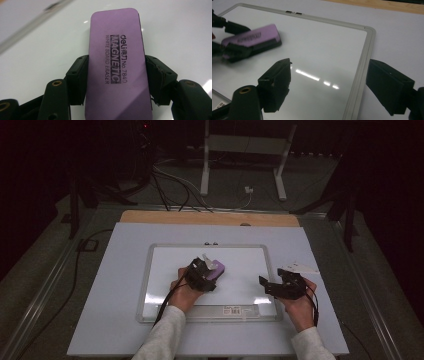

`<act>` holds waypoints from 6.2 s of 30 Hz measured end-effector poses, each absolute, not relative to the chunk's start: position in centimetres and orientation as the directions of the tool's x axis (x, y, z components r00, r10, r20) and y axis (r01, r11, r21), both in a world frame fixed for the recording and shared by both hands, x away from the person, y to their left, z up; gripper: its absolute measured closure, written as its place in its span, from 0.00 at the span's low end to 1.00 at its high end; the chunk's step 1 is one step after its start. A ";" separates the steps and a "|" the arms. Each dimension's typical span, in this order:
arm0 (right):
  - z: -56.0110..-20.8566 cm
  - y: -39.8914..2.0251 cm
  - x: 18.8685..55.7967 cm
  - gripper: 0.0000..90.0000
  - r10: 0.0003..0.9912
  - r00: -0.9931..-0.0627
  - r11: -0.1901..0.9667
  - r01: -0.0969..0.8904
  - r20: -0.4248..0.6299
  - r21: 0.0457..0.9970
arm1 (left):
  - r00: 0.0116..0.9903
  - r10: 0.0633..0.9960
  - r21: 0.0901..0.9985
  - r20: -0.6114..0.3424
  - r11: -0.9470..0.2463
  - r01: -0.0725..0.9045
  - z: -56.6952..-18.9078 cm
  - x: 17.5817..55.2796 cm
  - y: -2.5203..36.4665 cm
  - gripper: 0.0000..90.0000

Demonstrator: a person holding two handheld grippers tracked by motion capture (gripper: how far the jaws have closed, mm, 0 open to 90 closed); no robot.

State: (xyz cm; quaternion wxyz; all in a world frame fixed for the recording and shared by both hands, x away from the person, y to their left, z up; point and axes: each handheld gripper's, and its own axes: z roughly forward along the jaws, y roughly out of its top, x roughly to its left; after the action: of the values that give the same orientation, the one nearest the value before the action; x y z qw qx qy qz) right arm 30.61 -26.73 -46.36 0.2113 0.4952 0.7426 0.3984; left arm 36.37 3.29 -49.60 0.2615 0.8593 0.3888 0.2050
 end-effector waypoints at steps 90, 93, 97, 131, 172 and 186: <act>-47.1 -20.5 31.8 0.17 0.801 -0.598 0.387 0.491 -0.021 0.780 | 0.391 0.920 0.899 0.036 -0.201 0.390 -46.4 24.8 21.7 0.01; -47.2 -19.9 32.1 0.18 0.796 -0.605 0.397 0.493 -0.023 0.774 | 0.366 0.931 0.908 0.022 -0.172 0.383 -46.5 24.3 22.7 0.01; -47.5 -18.8 32.4 0.18 0.784 -0.618 0.432 0.481 -0.055 0.763 | 0.342 0.939 0.920 0.017 -0.149 0.363 -46.5 24.0 23.6 0.01; -50.1 -16.4 36.0 0.29 0.748 -0.662 0.517 0.551 -0.034 0.656 | 0.302 0.953 0.925 0.000 -0.114 0.361 -46.7 23.5 24.8 0.01; -46.6 -21.9 31.4 0.71 0.924 -0.383 0.270 0.637 -0.008 0.722 | 0.298 0.955 0.924 0.010 -0.123 0.362 -46.7 23.4 24.5 0.01; -47.1 -23.7 27.5 0.70 0.959 -0.285 0.209 0.677 -0.010 0.705 | 0.303 0.953 0.924 0.014 -0.129 0.361 -46.7 23.4 24.4 0.01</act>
State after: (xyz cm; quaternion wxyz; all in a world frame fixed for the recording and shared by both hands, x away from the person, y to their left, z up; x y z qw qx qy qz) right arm 27.52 -23.69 -47.08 0.2320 0.5512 0.7420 0.3029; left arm 23.38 24.37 -46.72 0.4447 0.6735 0.4878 0.3328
